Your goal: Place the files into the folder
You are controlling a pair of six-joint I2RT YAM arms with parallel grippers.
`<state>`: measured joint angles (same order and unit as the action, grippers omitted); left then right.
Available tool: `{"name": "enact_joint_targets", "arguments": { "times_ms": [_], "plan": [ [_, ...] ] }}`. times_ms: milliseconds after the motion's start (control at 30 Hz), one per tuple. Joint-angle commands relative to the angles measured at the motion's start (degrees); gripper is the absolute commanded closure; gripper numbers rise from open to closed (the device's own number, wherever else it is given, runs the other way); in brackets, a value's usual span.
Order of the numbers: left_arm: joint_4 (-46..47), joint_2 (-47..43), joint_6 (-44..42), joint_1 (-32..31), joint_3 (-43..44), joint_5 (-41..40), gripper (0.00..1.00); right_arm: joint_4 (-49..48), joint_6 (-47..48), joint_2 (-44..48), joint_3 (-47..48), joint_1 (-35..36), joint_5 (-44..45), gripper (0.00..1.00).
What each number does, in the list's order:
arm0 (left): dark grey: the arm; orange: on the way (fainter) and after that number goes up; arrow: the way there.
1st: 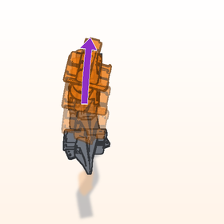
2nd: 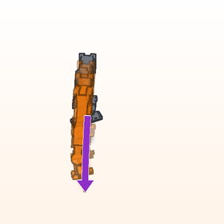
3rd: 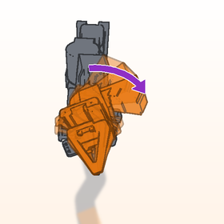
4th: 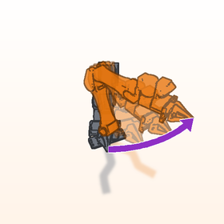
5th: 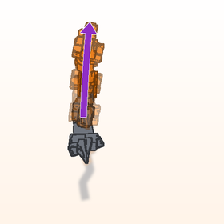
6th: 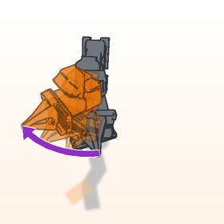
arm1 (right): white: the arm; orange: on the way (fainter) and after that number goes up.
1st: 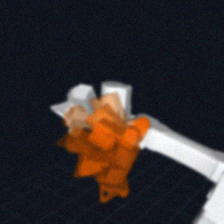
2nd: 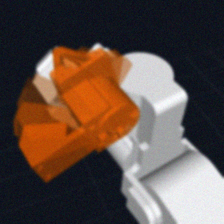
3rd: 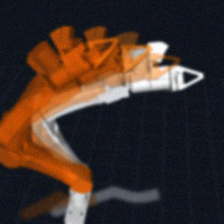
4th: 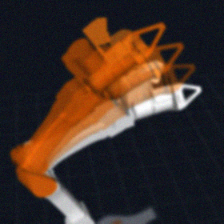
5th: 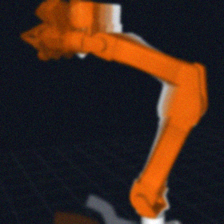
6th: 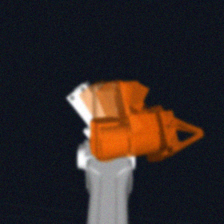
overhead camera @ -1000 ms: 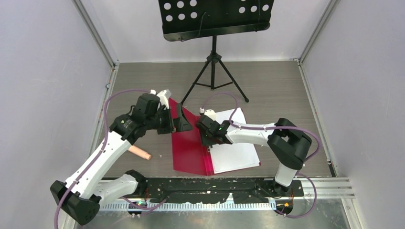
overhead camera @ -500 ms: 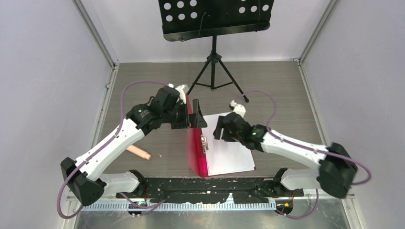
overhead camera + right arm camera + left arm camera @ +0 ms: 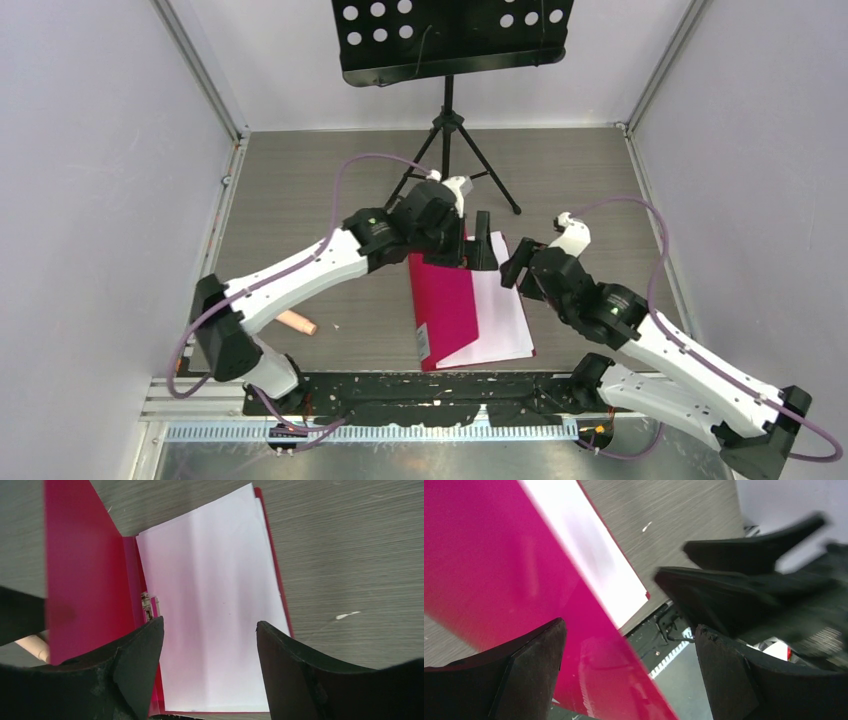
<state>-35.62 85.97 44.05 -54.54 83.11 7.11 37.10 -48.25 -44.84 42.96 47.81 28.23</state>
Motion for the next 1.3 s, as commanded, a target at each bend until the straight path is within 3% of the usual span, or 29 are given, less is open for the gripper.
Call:
{"name": "enact_joint_targets", "arguments": {
  "times_ms": [0,267,567,800,1000,1267],
  "plan": [
    [7.72,3.98,1.96,-0.39,-2.31,-0.15,0.03,7.59,-1.57,5.45,3.55,-0.09,7.7,0.26],
    [9.68,11.6,1.98,-0.21,-8.02,-1.19,0.02,3.41,-1.02,2.12,-0.79,-0.09,3.41,0.22],
    [11.61,13.3,1.11,2.2,-17.62,-1.35,0.0,-5.75,0.17,-6.28,-5.76,-0.2,-2.1,0.2],
    [4.4,4.98,-2.31,3.28,-17.91,-6.56,0.0,-11.61,2.02,-14.03,-7.19,-2.13,-6.65,0.19],
    [-1.71,-6.9,-4.54,6.97,-23.35,-10.61,0.0,-18.78,4.37,-19.22,-9.49,-5.84,-13.08,0.13],
    [-8.58,-21.51,-7.42,10.79,-29.74,-20.61,0.0,-19.78,7.39,-19.07,-7.28,-6.1,-14.26,0.07]
  ]
}}
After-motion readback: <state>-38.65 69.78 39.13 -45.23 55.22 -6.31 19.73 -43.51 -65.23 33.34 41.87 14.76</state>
